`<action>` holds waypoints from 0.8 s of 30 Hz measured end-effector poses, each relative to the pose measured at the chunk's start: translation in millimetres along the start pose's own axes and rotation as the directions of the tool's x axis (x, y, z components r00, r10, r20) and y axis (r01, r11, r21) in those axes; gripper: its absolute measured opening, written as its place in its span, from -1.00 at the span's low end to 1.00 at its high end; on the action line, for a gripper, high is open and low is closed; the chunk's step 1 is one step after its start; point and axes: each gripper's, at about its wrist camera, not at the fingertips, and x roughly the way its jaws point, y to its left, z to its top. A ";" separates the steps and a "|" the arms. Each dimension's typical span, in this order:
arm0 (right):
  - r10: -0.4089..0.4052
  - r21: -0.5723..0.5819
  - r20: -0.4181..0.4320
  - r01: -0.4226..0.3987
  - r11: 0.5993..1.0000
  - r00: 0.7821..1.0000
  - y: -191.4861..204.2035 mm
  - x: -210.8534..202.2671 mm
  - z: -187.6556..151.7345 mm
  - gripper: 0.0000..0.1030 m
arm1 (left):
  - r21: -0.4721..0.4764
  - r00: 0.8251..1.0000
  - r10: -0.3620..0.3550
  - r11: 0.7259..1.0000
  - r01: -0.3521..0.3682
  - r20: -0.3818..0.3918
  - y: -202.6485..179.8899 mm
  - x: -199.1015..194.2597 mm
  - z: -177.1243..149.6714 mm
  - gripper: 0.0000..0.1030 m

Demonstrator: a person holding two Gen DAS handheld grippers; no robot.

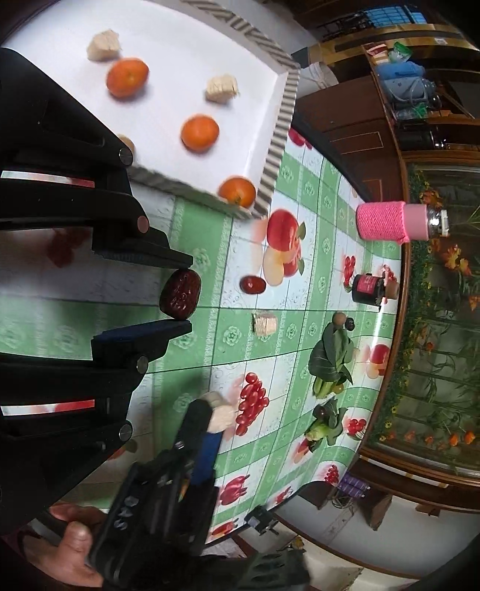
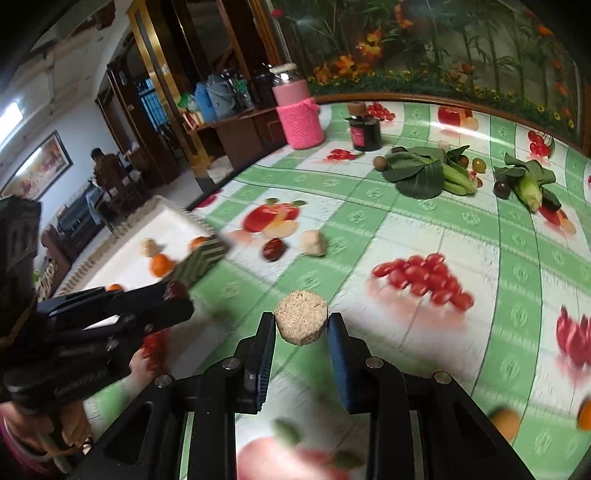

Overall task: Organize fruits
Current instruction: 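Grasp a red date with the left gripper while the right grasps a round beige cake, then carry the date and cake over the white tray and open both grippers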

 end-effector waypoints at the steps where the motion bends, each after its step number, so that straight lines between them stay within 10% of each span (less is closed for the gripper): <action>1: 0.010 -0.003 0.004 -0.010 1.000 1.000 5.6 -2.2 -2.7 -0.45 | 0.001 1.000 0.004 1.000 -0.004 0.004 1.8 -4.4 -1.6 -0.47; 24: 0.130 -0.157 -0.011 -0.130 0.979 0.991 135.0 11.2 -5.9 -0.46 | -0.053 0.970 0.225 0.974 -0.220 0.095 92.5 -73.3 -40.1 -0.47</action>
